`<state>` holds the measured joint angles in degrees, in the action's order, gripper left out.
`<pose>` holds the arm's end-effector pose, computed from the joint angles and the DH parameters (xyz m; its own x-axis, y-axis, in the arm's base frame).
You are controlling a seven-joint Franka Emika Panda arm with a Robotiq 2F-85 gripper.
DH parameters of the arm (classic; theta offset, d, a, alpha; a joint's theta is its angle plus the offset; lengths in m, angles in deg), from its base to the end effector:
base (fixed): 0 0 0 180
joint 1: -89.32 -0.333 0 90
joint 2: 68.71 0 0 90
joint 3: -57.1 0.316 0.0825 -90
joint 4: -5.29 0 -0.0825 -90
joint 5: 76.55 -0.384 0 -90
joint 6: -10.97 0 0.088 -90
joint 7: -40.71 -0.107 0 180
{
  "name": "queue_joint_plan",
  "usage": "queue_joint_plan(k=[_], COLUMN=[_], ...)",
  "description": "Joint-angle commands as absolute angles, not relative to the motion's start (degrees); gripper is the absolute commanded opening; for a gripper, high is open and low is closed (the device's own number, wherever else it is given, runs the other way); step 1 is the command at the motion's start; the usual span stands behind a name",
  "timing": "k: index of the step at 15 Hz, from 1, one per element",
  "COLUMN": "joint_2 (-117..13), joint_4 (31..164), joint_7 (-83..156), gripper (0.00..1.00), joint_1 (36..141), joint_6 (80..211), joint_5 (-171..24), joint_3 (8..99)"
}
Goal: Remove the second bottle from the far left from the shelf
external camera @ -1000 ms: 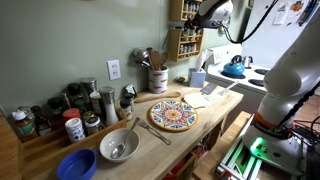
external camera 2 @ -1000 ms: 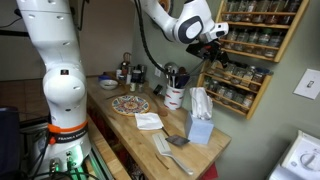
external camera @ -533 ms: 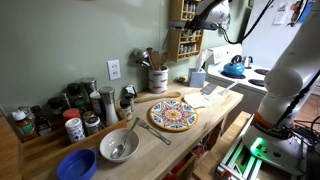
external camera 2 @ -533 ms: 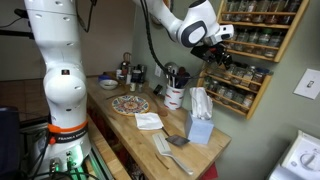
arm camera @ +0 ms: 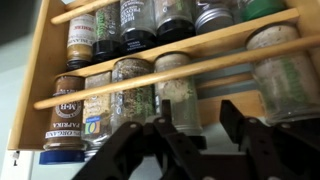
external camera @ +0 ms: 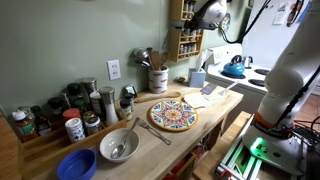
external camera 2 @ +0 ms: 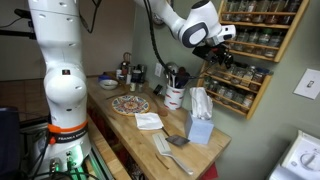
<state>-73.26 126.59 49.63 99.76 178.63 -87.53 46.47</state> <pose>0.5317 -0.2208 0.5542 0.5719 -0.2660 0.7760 -0.3472 -0.9355 -0.0648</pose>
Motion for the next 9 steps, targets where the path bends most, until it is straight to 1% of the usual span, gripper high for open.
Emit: queue_joint_plan(k=[1,3,4,5,7,8,9], joint_2=[-71.4,-70.8,-70.4,-70.0,-69.3,-68.8,-68.4], joint_4=[125.4,124.8,124.5,124.1,123.5,123.1,122.7], joint_7=[51.4,51.8,51.9,52.0,52.5,52.7,52.8], gripper=[0.62,0.58,0.58,0.57,0.58,0.66,0.69], joint_1=[99.8,99.7,99.7,99.6,99.5,99.4,99.5], joint_6=[179.8,179.9,180.0,180.3,181.3,181.7,182.2], joint_5=[-88.2,-88.6,-88.7,-88.9,-89.2,-89.3,-89.2], joint_3=[45.9,45.8,45.8,45.8,46.0,46.0,46.1])
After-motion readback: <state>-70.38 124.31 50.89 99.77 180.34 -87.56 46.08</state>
